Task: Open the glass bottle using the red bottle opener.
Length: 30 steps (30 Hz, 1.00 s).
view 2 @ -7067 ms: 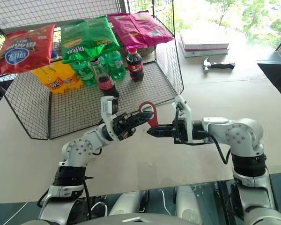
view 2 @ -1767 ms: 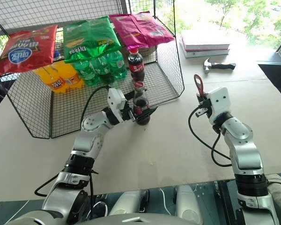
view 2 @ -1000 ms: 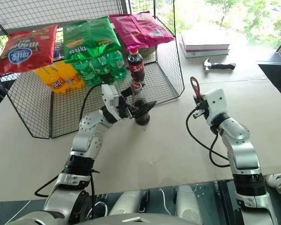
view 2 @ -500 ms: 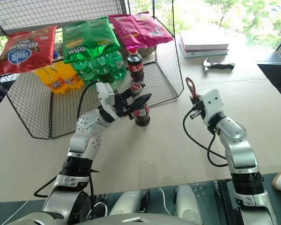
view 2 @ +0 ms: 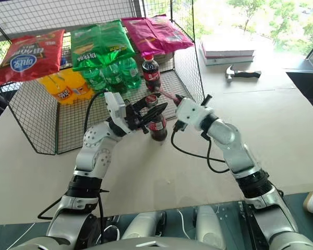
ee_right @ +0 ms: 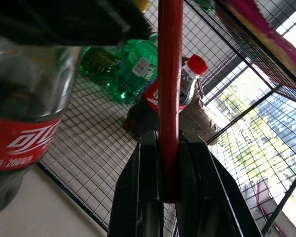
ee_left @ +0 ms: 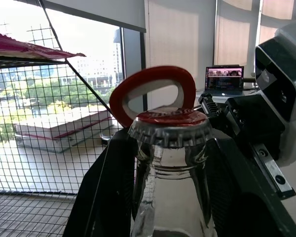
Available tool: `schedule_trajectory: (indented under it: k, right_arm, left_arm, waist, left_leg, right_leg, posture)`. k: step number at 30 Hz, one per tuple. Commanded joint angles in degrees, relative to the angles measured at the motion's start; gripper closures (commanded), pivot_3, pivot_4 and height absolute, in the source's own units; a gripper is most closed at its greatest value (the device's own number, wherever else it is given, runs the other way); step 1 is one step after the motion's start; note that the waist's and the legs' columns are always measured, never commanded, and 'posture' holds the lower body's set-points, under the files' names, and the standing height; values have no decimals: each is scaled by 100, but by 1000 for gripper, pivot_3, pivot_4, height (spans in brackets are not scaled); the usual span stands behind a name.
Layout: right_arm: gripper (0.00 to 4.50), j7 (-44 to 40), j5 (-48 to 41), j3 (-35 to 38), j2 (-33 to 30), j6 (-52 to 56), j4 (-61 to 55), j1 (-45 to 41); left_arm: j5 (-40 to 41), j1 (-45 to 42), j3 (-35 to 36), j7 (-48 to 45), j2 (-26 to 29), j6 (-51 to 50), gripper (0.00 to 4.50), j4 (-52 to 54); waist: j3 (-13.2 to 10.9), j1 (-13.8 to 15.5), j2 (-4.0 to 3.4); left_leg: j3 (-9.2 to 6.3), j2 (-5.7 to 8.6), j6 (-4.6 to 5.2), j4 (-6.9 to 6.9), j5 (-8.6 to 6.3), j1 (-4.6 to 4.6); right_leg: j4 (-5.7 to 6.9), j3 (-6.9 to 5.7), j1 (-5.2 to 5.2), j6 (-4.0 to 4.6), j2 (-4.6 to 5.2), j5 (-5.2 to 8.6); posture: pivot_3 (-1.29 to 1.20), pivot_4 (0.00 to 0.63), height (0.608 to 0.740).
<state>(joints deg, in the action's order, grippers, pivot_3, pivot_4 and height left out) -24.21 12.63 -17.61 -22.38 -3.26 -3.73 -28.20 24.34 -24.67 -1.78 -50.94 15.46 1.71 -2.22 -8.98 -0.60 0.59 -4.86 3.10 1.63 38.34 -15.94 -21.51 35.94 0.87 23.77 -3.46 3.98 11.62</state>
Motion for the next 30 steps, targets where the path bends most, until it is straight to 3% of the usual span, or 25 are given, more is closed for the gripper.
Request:
schedule_trajectory:
  k: [1, 12, 30]
  right_arm:
    - [4500, 38, 514, -199, -208, -842, 147, -159]
    - [4500, 899, 1822, -499, -249, -2386, 934, -428]
    - [4500, 992, 2025, -688, -46, -3104, 1693, -580]
  left_arm:
    - [-200, 129, -147, 10, 75, -147, 3045, -123]
    - [-197, 163, -207, 12, 118, -227, 3045, -149]
    - [-242, 108, -172, 78, 134, -249, 3045, -356]
  waist:
    - [3, -1, -2]
    - [6, -15, -2]
    - [38, -20, -10]
  left_leg:
    - [1, 0, 0, 0, 0, 2]
    - [15, -5, 1, -8, -1, 69]
    - [14, -15, 23, -9, -13, 92]
  right_leg:
    - [0, 0, -1, 0, 0, 0]
    - [0, 13, -54, 0, -4, 1]
    - [-1, 19, -74, 2, -16, 2]
  posture:
    - [0, 150, 740]
    - [0, 150, 740]
    - [0, 150, 740]
